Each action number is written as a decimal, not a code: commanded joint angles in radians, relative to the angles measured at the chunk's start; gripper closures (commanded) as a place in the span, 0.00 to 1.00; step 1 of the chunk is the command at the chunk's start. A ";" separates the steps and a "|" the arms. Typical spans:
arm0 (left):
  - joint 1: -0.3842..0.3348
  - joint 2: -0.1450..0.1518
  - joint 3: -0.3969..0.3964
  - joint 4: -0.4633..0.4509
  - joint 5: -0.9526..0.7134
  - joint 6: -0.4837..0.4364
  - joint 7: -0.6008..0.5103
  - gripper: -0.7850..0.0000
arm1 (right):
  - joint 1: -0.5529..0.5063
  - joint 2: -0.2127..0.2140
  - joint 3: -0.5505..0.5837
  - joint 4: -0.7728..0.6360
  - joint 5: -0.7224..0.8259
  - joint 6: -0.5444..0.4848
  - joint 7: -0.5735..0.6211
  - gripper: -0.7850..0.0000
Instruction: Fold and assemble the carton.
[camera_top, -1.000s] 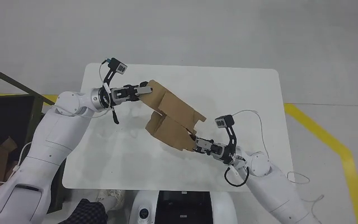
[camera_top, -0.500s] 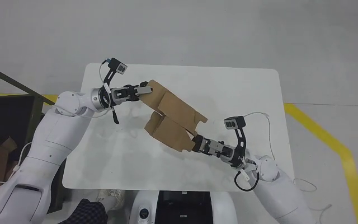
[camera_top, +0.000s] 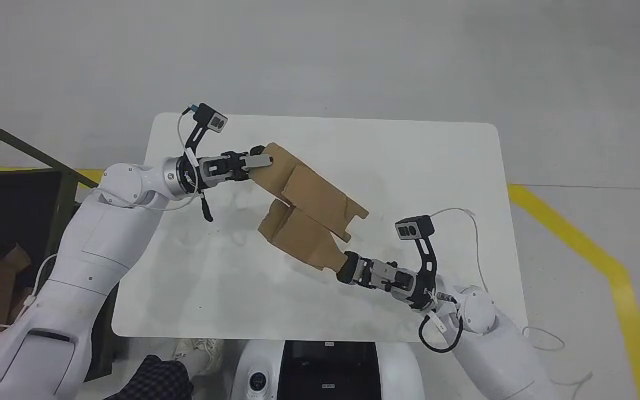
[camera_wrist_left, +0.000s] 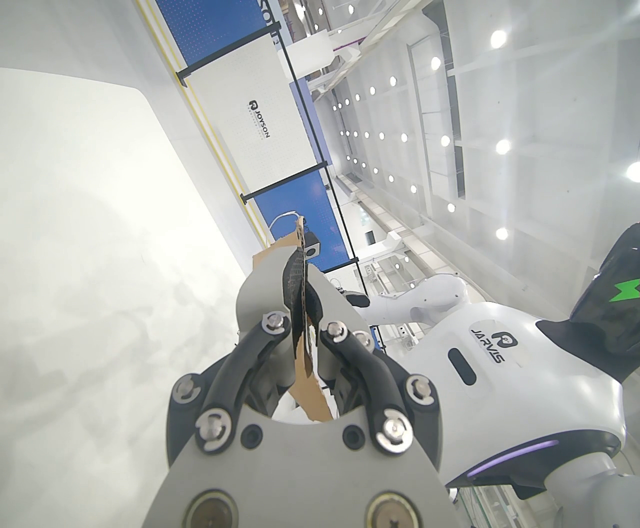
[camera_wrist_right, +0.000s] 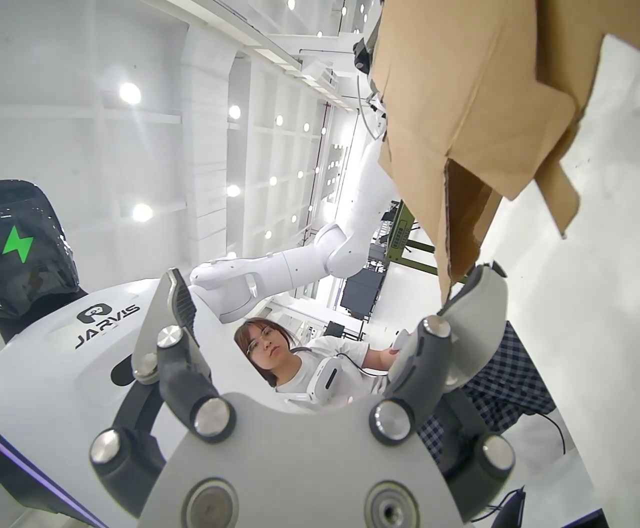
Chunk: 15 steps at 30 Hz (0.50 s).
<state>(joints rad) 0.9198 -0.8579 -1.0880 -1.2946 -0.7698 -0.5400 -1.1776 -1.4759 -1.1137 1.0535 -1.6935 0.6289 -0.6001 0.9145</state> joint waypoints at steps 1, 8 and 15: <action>0.000 0.000 0.000 0.000 0.000 0.000 0.000 1.00 | 0.002 -0.002 -0.004 0.002 0.013 -0.006 0.003 0.00; 0.000 0.000 0.000 0.000 0.000 0.000 0.000 1.00 | 0.030 -0.012 -0.026 0.019 0.024 -0.015 0.000 0.00; 0.000 0.000 0.000 0.000 0.000 0.000 0.000 1.00 | 0.066 -0.022 -0.047 0.067 -0.024 0.009 -0.049 0.00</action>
<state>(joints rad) 0.9198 -0.8579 -1.0880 -1.2946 -0.7698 -0.5400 -1.1776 -1.4159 -1.1341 1.0102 -1.6375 0.6141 -0.5960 0.8745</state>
